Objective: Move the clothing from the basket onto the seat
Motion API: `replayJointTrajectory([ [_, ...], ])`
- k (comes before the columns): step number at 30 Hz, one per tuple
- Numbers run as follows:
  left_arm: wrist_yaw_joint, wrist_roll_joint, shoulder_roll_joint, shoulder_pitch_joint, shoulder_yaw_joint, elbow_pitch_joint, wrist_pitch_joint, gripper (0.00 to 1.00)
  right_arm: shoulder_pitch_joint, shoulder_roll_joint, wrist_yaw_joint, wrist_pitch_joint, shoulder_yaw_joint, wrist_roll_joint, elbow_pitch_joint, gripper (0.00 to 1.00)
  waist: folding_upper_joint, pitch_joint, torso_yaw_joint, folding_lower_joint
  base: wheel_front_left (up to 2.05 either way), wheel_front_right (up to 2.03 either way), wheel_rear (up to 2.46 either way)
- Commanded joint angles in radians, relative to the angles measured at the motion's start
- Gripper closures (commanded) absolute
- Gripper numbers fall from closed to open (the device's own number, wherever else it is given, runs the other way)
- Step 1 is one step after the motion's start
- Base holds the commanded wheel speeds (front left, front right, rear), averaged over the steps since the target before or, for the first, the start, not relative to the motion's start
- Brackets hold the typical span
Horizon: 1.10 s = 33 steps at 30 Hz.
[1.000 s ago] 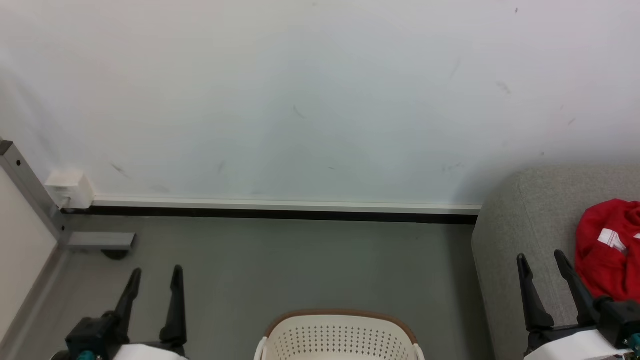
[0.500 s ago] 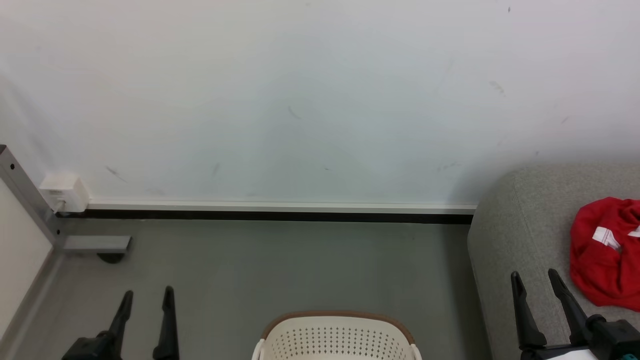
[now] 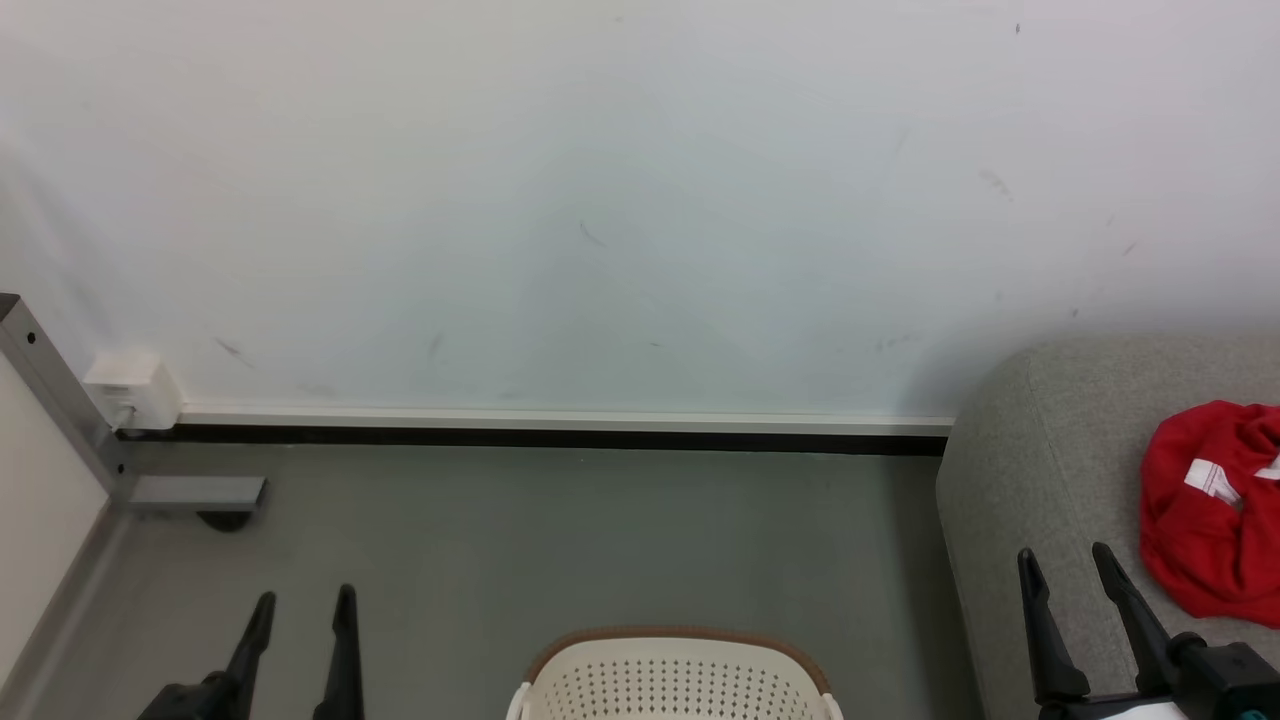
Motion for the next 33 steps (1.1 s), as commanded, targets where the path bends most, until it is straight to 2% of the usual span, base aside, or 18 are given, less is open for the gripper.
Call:
replayJointTrajectory([
  [1,-0.005,0.011,0.001,0.001,0.009,0.004,0.0,0.0,0.015,-0.005,-0.002,-0.007,0.001,-0.002,0.004,0.0,-0.0001,-0.001,0.0,0.0,0.0,0.0,0.0],
  [13,-0.035,0.042,-0.019,-0.008,0.035,0.024,0.0,0.0,0.007,-0.006,-0.002,-0.007,0.009,0.006,0.013,0.0,-0.0001,-0.001,-0.003,0.0,0.0,0.0,0.0],
  [14,-0.033,0.028,-0.018,-0.003,0.03,0.024,0.0,1.0,0.0,0.0,0.0,0.0,0.008,0.006,0.012,1.0,-0.0001,-0.001,-0.003,0.0,0.0,0.0,0.0],
  [21,-0.036,-0.012,-0.027,-0.004,0.041,0.067,0.021,1.0,0.01,0.009,0.0,0.018,0.0,0.047,0.043,1.0,-0.0001,0.0,-0.004,0.0,0.0,0.0,0.0],
  [33,-0.04,-0.251,-0.027,-0.026,0.04,0.057,0.08,1.0,-0.005,0.015,0.0,0.076,-0.03,0.256,0.033,1.0,-0.0001,0.006,-0.005,0.0,0.0,0.0,0.0],
])
